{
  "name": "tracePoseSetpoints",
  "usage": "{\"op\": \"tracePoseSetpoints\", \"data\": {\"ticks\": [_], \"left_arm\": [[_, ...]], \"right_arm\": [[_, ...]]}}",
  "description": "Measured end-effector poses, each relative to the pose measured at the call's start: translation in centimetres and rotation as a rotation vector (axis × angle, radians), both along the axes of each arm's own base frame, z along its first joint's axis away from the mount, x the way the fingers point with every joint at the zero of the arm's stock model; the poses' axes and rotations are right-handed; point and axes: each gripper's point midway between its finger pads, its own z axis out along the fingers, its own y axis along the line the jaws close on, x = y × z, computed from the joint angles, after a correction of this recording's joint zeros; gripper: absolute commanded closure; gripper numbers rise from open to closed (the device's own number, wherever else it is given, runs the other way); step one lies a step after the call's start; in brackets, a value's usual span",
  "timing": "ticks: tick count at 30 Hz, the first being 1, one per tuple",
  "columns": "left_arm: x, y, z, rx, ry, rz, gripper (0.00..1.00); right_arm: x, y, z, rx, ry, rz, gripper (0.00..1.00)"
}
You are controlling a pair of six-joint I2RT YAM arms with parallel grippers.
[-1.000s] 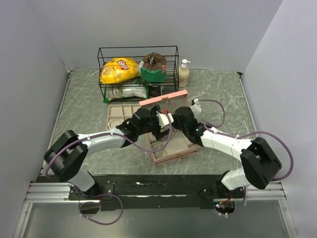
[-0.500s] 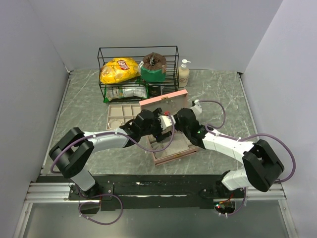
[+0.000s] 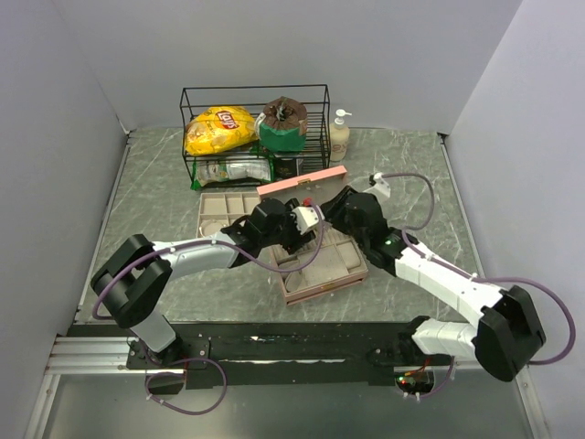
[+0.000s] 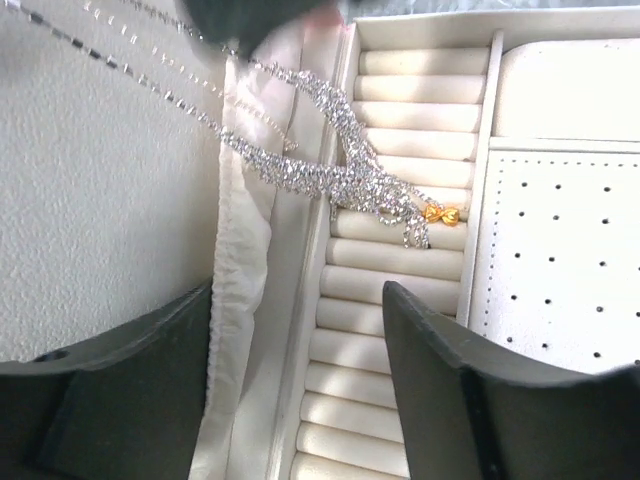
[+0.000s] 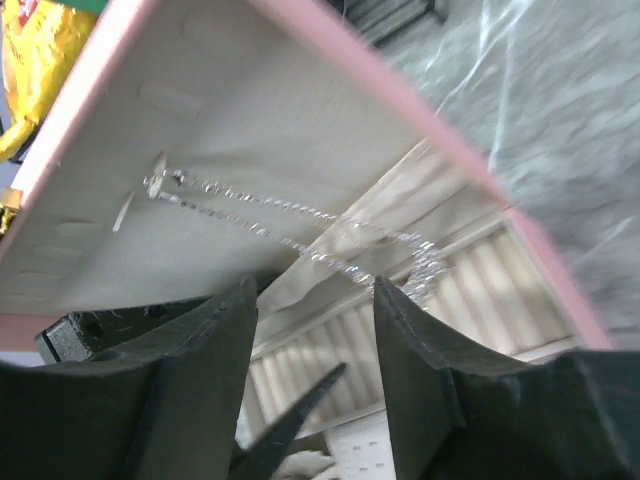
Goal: Organize the mixed jewelry
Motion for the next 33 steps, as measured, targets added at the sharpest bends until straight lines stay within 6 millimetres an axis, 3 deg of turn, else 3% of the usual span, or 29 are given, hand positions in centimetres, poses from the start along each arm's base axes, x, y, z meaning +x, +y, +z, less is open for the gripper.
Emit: {"op": "tracePoseSetpoints", "data": {"ticks": [3, 9, 17, 23, 33], "left_arm": [[0.0, 0.2, -0.2, 0.001, 0.012, 0.011, 0.43], [0.0, 0.3, -0.3, -0.005, 0.033, 0.027, 0.50], [0.0, 0.5, -0.5, -0.015, 0.058, 0.043, 0.57], [0.0, 0.5, -0.4, -0.012, 0.067, 0.047, 0.57], [-0.2, 0.5, -0.4, -0.014, 0.077, 0.045, 0.56]], "right_arm": [[0.1, -1.7, 0.0, -0.020, -0.010, -0.012, 0.40], [0.2, -3.5, -2.6, -0.101, 0.039, 0.045, 0.41], [0.1, -2.3, -5.9, -0.186, 0.106, 0.213, 0.44], [0.9, -1.2, -6.0, -0.202, 0.083, 0.274, 0.48], [2.1, -1.3, -6.2, -0.249, 0.068, 0.287, 0.49]]}}
